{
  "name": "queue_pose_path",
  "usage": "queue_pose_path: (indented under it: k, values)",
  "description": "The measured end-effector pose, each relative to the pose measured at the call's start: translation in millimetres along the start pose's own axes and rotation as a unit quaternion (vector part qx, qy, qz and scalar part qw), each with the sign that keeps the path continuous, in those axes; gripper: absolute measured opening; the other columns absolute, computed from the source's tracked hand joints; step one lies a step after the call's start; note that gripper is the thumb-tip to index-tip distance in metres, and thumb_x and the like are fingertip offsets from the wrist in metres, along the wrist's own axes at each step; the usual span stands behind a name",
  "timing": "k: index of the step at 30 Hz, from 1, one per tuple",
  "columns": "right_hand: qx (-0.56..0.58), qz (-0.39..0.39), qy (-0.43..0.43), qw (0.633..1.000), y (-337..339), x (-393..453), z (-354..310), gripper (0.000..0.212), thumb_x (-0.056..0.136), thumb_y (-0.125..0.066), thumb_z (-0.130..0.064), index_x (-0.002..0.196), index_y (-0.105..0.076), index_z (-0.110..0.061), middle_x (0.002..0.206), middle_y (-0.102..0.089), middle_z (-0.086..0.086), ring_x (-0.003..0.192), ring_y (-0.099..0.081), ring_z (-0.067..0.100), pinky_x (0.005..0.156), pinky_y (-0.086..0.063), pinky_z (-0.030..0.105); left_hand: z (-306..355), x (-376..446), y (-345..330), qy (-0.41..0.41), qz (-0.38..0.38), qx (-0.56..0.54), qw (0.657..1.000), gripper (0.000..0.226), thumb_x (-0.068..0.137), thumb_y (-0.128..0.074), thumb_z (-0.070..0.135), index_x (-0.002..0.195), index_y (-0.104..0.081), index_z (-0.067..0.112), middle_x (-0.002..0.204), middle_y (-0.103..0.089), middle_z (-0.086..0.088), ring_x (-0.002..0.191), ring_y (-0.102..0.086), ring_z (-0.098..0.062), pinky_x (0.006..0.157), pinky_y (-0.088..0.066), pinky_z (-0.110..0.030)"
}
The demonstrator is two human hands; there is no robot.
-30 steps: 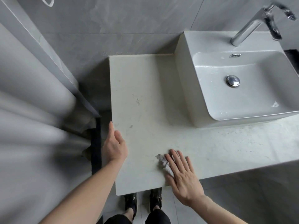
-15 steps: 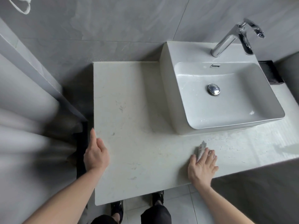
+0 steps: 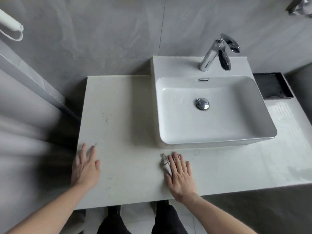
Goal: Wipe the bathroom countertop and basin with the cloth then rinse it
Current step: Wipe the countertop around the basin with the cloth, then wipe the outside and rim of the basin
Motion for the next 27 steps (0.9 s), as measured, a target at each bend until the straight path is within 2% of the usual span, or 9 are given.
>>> queue_pose_path:
  k: [3,7,13,17,21,23,25,26,27]
  values:
    - [0.004,-0.02,-0.078,0.997,18,-20,79,0.071,0.1,-0.011,-0.052,0.161,0.013,-0.024,0.166,0.029,-0.004,0.153,0.028,0.019,0.124,0.015,0.045,46,-49,-24,-0.051,-0.049,-0.005,0.997,0.069,0.101,-0.045,0.035,0.161,-0.012,0.029,0.168,0.013,0.002,0.155,-0.001,-0.031,0.122,-0.021,-0.05]
    - [0.028,-0.03,-0.188,0.981,41,-28,162,0.07,0.101,-0.005,-0.056,0.156,0.024,-0.025,0.163,0.036,-0.002,0.152,0.031,0.02,0.125,0.012,0.049,105,-102,-46,-0.08,-0.103,0.002,0.991,0.078,0.101,-0.043,0.036,0.161,0.006,0.033,0.163,0.032,0.005,0.152,0.025,-0.022,0.124,-0.004,-0.044]
    - [0.103,-0.018,-0.334,0.937,54,-35,224,0.082,0.1,-0.025,-0.062,0.163,0.009,-0.022,0.17,0.02,0.001,0.157,0.015,0.022,0.125,-0.004,0.057,145,-131,-34,-0.058,-0.184,-0.028,0.981,0.078,0.1,-0.047,0.033,0.161,0.002,0.033,0.165,0.027,0.004,0.152,0.024,-0.023,0.124,-0.01,-0.045]
    - [0.187,-0.005,-0.349,0.918,52,-32,182,0.084,0.101,-0.03,-0.059,0.163,0.007,-0.017,0.17,0.019,0.007,0.157,0.016,0.028,0.124,0.001,0.055,144,-127,-26,-0.061,-0.195,-0.054,0.977,0.068,0.099,-0.049,0.035,0.16,-0.018,0.032,0.169,0.011,0.005,0.156,0.009,-0.021,0.125,-0.012,-0.041]
    - [0.217,-0.036,-0.287,0.932,46,-26,101,0.081,0.105,-0.025,-0.055,0.161,0.014,-0.012,0.167,0.026,0.012,0.155,0.022,0.032,0.125,0.004,0.053,145,-122,-22,-0.078,-0.183,-0.09,0.976,0.058,0.098,-0.052,0.036,0.153,-0.037,0.029,0.164,-0.021,0.01,0.151,-0.018,-0.012,0.12,-0.021,-0.028]
    - [0.251,-0.054,-0.251,0.933,43,-19,54,0.078,0.106,-0.027,-0.051,0.162,0.01,-0.011,0.167,0.025,0.013,0.155,0.021,0.032,0.125,0.002,0.052,149,-120,-18,-0.092,-0.185,-0.109,0.972,0.054,0.097,-0.053,0.035,0.149,-0.042,0.029,0.158,-0.031,0.014,0.146,-0.029,-0.007,0.118,-0.023,-0.023]
    - [0.294,-0.1,-0.202,0.929,40,-7,5,0.076,0.104,-0.032,-0.048,0.162,-0.005,-0.008,0.169,0.016,0.014,0.156,0.013,0.033,0.126,-0.002,0.051,153,-119,-15,-0.103,-0.185,-0.122,0.97,0.054,0.095,-0.056,0.035,0.147,-0.044,0.029,0.155,-0.035,0.015,0.144,-0.033,-0.007,0.118,-0.025,-0.023]
    - [0.33,-0.135,-0.173,0.918,40,0,-19,0.073,0.099,-0.035,-0.048,0.156,-0.022,-0.005,0.167,0.002,0.017,0.155,0.003,0.035,0.126,-0.005,0.05,154,-117,-14,-0.102,-0.182,-0.129,0.969,0.054,0.094,-0.057,0.035,0.146,-0.045,0.029,0.153,-0.036,0.016,0.143,-0.035,-0.007,0.117,-0.027,-0.024]
    - [0.37,-0.168,-0.154,0.901,42,6,-40,0.065,0.091,-0.038,-0.046,0.139,-0.042,-0.003,0.157,-0.017,0.019,0.15,-0.013,0.035,0.125,-0.011,0.047,156,-115,-11,-0.099,-0.175,-0.139,0.97,0.053,0.092,-0.059,0.034,0.144,-0.047,0.03,0.151,-0.038,0.015,0.141,-0.037,-0.008,0.115,-0.03,-0.024]
Point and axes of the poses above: each hand's wrist, its own x-axis towards the middle knuckle, its own y-axis out of the back of the hand, z = x × y, the point moved 3 cm from there along x, towards the middle knuckle
